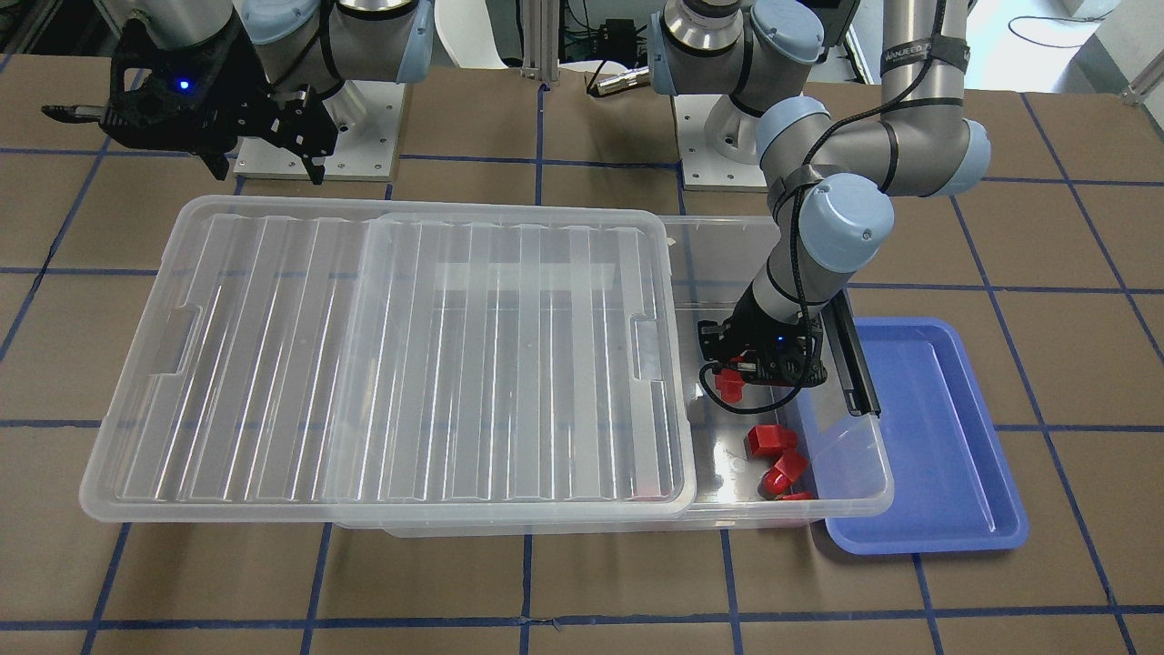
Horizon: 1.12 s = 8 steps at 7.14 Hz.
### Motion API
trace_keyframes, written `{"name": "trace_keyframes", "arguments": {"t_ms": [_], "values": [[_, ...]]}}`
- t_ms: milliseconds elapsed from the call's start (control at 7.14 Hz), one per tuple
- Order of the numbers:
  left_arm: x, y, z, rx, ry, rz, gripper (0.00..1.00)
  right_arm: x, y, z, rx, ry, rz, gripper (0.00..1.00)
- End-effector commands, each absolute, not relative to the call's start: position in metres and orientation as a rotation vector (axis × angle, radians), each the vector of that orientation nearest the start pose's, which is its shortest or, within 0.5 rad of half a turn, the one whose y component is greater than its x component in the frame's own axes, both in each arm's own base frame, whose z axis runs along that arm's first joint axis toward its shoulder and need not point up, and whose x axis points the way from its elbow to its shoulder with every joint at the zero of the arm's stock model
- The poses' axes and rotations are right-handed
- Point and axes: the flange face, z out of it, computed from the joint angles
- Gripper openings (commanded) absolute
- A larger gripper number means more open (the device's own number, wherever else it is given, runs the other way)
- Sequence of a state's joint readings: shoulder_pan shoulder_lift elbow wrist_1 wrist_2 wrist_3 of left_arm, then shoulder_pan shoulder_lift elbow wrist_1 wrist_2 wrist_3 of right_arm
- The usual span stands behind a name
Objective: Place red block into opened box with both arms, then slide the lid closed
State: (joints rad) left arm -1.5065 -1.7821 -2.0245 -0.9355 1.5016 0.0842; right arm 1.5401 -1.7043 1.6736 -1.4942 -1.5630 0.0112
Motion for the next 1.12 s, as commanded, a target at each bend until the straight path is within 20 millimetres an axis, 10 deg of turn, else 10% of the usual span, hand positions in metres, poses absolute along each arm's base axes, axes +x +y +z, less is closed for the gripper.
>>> {"name": "trace_keyframes", "arguments": {"t_ms": [0,420,981], "values": [[-0.108,-0.507,0.233,0.021,3.213,0.027,0.88,0.121,-0.435,0.491,0.065,3.133,0.072,1.0],[-0.105,-0.516,0.251,0.029,3.206,-0.059,1.0,0.121,-0.434,0.492,0.065,3.133,0.072,1.0],[-0.1,-0.556,0.418,0.031,3.2,-0.075,1.0,0.121,-0.433,0.491,0.065,3.133,0.089,1.0]]}}
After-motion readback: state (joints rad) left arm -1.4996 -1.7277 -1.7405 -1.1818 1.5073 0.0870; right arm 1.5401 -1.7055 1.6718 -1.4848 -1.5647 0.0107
